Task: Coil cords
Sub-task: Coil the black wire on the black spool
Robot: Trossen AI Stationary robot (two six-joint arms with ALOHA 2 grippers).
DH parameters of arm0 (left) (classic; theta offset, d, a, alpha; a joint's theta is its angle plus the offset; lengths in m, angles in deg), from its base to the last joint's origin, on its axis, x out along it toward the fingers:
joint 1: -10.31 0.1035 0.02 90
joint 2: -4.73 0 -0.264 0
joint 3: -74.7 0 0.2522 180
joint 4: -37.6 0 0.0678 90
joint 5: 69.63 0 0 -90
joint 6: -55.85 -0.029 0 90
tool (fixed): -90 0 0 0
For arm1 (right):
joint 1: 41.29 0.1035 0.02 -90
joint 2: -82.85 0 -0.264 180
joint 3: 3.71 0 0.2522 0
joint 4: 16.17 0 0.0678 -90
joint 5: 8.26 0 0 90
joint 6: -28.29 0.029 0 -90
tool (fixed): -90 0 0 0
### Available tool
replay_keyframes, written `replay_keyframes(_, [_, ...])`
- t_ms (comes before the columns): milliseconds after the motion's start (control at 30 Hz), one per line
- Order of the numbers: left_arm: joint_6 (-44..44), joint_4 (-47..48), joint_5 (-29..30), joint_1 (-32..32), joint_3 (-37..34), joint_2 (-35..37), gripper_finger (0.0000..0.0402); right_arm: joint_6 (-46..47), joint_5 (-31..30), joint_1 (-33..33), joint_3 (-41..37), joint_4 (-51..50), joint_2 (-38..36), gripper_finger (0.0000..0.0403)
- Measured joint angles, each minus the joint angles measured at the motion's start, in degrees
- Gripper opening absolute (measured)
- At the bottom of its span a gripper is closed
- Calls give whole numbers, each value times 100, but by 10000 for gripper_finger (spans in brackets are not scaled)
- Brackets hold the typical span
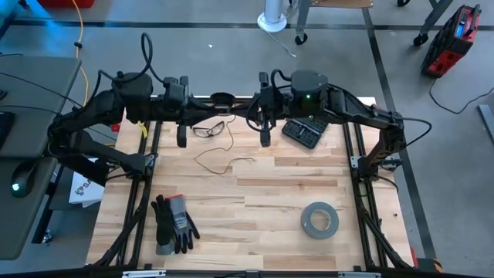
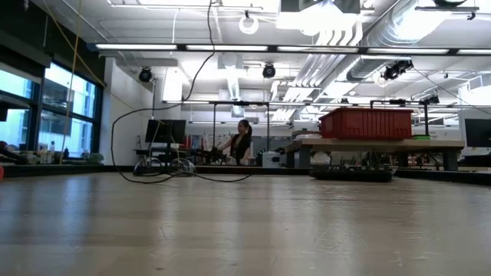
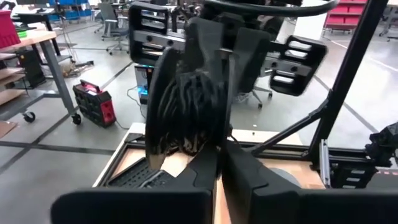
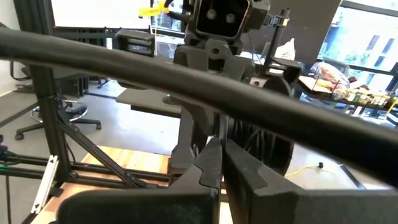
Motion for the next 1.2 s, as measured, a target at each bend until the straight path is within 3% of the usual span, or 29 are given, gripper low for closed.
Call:
replay_keyframes(233, [478, -13, 13, -4, -2, 66, 3, 236, -166, 0, -6, -87, -89, 24])
replay_keyframes(333, [708, -26, 22, -2, -2, 265, 2, 312, -289, 10, -13, -202, -305, 67])
replay_keyframes(500, [1101, -178, 20, 0, 11, 441, 1, 460, -1049, 147, 8, -848, -454, 150])
replay_keyframes(600, [1410, -394, -118, 0, -2, 444, 1, 494, -998, 200, -12, -1178, -217, 178])
replay_keyframes(867, [2337, -1154, -479, 0, 2, 455, 1, -254, -906, 313, -12, 289, 510, 167])
replay_keyframes(1200, [2802, -2124, -452, -149, 4, 510, 0, -321, -907, 391, -9, 774, 568, 129])
